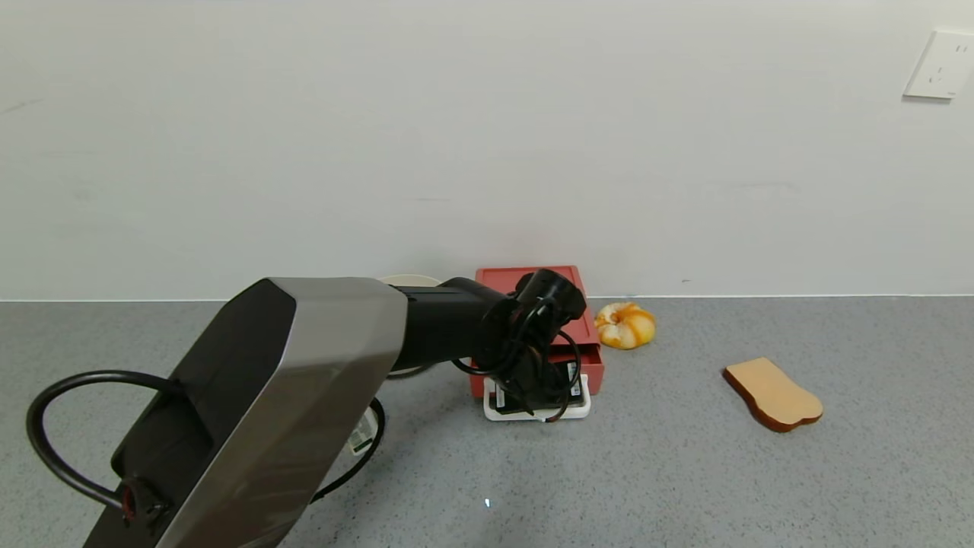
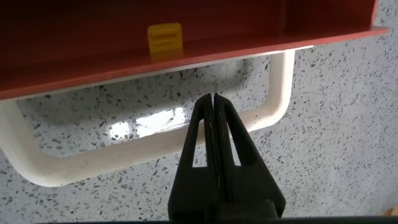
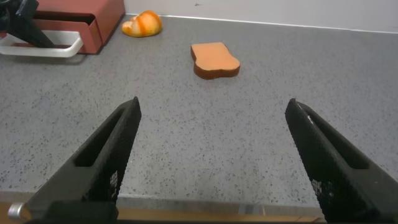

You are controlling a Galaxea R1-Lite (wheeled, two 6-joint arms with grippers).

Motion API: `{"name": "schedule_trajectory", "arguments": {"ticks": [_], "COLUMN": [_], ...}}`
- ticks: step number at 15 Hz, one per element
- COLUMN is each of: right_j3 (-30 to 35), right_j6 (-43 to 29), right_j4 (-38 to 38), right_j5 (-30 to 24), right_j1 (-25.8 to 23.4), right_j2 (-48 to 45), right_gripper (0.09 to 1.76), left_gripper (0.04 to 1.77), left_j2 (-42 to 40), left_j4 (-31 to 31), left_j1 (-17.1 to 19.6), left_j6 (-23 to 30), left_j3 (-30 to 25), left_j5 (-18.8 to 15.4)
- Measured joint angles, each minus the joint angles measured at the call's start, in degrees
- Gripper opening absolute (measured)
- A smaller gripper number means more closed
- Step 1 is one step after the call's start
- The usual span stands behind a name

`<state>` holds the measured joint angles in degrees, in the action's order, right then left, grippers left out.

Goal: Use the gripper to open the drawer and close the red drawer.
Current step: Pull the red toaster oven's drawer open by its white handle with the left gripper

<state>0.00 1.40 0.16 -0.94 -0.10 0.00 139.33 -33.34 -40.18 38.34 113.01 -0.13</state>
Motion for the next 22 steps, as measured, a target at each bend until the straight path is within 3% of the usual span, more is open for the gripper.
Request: {"name": "schedule_trajectory", "arguments": {"ticks": [8,22], "right_j3": [0.00,0.00], "right_j6": [-0.04,0.00], "right_j4": [0.05,0.00], "right_j5": [-0.02,0.00], "right_j1": [0.00,0.00], "right_j2": [0.00,0.00], "right_gripper": [1.71,1.71], "left_gripper": [0.11,0.11], "left_j2": [-0.93,-3.38], "left_j4": [-6.05,-8.63], "left_j1": [-1.94,-5.10], "left_j6": [4.16,7.85], "left_j3": [-0.71,-4.22], "left_j5": [0.32,0.51]}}
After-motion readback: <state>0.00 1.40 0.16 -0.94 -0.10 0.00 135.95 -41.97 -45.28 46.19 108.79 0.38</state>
